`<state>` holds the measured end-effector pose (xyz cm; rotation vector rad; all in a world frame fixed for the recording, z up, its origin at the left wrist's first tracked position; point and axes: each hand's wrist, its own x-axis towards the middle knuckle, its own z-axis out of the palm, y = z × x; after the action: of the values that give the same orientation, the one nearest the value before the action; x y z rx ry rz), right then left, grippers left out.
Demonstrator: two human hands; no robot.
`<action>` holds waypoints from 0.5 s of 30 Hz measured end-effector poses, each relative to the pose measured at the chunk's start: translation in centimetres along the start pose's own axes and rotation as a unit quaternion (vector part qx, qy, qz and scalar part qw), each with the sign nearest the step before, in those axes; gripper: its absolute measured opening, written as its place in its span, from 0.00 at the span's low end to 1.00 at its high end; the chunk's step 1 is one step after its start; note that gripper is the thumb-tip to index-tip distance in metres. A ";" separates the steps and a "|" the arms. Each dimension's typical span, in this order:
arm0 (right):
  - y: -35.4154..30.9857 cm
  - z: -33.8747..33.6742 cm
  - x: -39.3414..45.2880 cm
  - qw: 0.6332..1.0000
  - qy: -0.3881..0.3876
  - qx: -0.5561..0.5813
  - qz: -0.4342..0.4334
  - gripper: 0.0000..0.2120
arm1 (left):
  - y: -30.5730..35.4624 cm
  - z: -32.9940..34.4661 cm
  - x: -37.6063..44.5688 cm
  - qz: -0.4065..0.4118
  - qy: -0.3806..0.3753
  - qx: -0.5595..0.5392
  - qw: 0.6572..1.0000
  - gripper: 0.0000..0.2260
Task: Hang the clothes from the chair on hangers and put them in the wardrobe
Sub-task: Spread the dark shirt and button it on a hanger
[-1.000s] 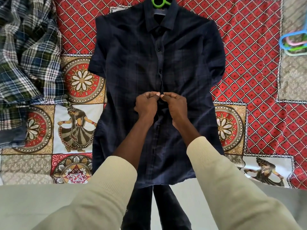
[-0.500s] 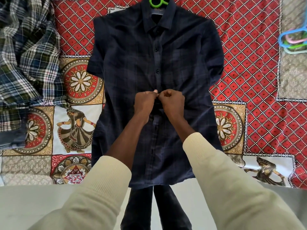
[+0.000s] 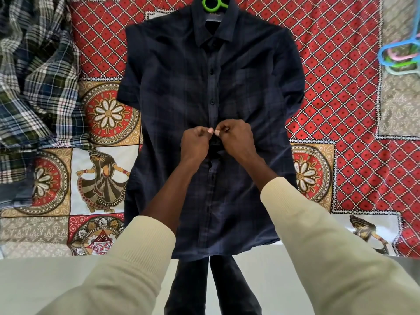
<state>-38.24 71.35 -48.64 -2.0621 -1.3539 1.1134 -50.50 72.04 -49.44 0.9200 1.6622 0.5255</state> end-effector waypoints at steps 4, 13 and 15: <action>0.1 -0.9 0.6 0.974 -0.090 0.173 0.115 0.04 | -0.5 -0.2 0.0 0.033 -0.012 0.038 0.999 0.11; -0.4 0.5 0.1 0.966 0.043 0.212 0.140 0.05 | -0.1 -1.2 -0.5 0.059 -0.037 -0.077 0.995 0.06; -0.5 1.4 -2.0 0.976 0.167 0.112 0.078 0.05 | -1.1 -1.7 -0.7 0.067 0.027 -0.076 0.995 0.07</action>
<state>-40.04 69.63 -48.32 -2.0975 -0.8773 0.8826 -52.39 71.07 -49.35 0.9153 1.5911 0.7632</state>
